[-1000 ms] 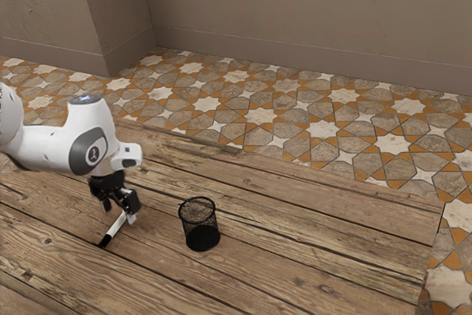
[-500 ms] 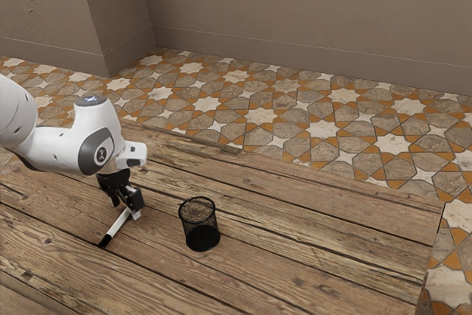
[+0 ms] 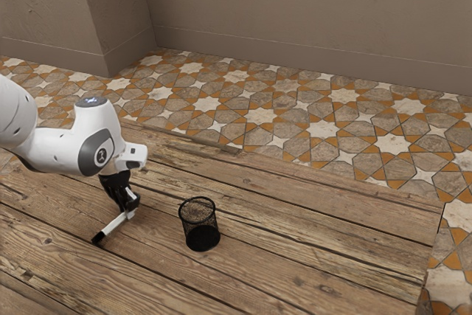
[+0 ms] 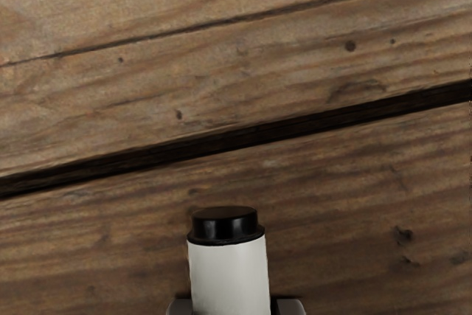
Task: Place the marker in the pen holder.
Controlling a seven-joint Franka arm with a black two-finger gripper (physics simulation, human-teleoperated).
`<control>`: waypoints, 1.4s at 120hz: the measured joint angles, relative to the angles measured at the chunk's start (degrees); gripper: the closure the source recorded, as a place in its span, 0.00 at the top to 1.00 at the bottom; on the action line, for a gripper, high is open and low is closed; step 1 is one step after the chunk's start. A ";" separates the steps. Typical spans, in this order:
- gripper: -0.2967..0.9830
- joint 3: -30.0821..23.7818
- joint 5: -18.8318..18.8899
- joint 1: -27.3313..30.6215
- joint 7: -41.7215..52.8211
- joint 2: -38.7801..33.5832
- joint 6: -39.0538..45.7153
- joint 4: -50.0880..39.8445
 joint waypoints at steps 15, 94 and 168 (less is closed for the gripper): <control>0.26 -0.02 0.00 -0.42 0.35 -0.88 0.01 0.10; 0.19 -0.54 -2.31 -13.92 -0.72 -22.77 -1.07 2.57; 0.18 -2.72 -3.73 -22.64 -6.89 -28.17 -3.18 -3.70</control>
